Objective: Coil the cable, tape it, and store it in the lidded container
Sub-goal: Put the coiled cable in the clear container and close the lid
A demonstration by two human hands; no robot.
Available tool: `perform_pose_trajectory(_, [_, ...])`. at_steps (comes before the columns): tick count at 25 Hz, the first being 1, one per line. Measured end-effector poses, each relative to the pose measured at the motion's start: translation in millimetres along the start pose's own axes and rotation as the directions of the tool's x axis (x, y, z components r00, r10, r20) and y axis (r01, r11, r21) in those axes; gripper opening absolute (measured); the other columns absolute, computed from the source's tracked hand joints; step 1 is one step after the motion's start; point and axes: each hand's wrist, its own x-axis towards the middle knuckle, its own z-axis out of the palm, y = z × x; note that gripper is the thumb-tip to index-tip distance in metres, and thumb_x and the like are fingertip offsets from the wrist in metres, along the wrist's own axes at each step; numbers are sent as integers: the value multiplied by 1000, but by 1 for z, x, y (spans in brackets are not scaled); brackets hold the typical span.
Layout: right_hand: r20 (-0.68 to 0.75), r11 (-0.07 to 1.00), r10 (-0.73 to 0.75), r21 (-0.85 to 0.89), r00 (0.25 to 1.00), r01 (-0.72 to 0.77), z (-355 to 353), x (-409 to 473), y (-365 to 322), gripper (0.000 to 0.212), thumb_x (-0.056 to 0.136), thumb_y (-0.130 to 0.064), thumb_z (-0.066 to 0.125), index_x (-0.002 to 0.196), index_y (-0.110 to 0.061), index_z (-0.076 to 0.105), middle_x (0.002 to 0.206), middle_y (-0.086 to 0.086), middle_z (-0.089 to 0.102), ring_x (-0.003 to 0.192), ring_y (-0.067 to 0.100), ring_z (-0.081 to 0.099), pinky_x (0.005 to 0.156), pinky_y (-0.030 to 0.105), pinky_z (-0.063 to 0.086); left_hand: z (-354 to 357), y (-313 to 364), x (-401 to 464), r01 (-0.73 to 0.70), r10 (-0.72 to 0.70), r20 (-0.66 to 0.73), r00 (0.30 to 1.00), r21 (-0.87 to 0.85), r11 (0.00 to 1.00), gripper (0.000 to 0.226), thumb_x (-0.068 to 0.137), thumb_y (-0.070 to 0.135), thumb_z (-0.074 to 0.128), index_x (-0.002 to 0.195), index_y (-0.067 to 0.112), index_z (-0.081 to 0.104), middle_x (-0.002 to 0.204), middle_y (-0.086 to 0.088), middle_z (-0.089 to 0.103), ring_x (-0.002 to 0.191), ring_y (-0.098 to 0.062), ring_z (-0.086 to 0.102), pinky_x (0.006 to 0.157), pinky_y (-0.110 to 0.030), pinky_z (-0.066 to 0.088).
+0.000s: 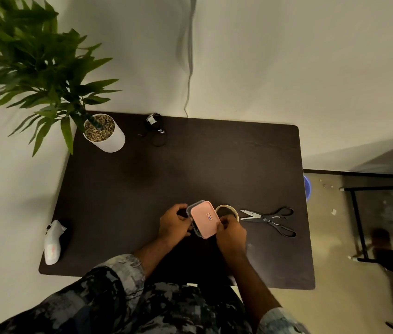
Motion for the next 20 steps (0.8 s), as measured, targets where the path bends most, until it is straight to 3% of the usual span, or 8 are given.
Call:
perform_pose_trajectory(5, [13, 996, -36, -87, 999, 37, 0, -1, -3, 20, 102, -28, 62, 115, -17, 72, 117, 6, 76, 100, 23, 74, 81, 33, 60, 3, -2, -4, -80, 82, -18, 996, 73, 994, 38, 101, 21, 63, 138, 20, 62, 120, -5, 72, 84, -18, 76, 53, -26, 62])
perform_pose_trajectory(8, [-1, 996, -56, -74, 998, 56, 1, -1, -5, 19, 101, -26, 63, 114, -16, 73, 116, 7, 77, 100, 23, 74, 83, 36, 62, 2, 0, -5, -102, 104, -18, 994, 106, 989, 36, 98, 20, 66, 134, 20, 64, 112, -7, 75, 84, -18, 76, 55, -31, 64])
perform_pose_trajectory(14, [17, 992, -93, -80, 996, 94, -2, 0, -7, 22, 102, -23, 61, 120, -17, 73, 119, 7, 76, 104, 22, 73, 81, 30, 57, 1, 6, 2, -52, 57, -26, 998, 161, 986, 27, 96, 17, 71, 122, 18, 66, 106, -7, 74, 80, -17, 76, 53, -30, 64])
perform_pose_trajectory(18, [193, 963, -239, -80, 952, 258, -6, 2, -7, 53, 104, -14, 48, 153, -31, 48, 132, 9, 60, 114, 24, 64, 90, 31, 56, 0, 12, 5, -9, 12, -22, 1000, 164, 986, 20, 92, 15, 75, 105, 27, 66, 103, -5, 74, 78, -18, 76, 49, -33, 63])
perform_pose_trajectory(20, [293, 951, -247, -111, 923, 290, -9, 5, -12, 52, 107, -16, 44, 157, -28, 42, 135, 12, 55, 114, 24, 59, 86, 23, 51, 0, 15, 6, 7, -4, -18, 1000, 162, 987, 24, 91, 14, 77, 102, 29, 63, 103, -5, 73, 78, -19, 76, 47, -31, 61])
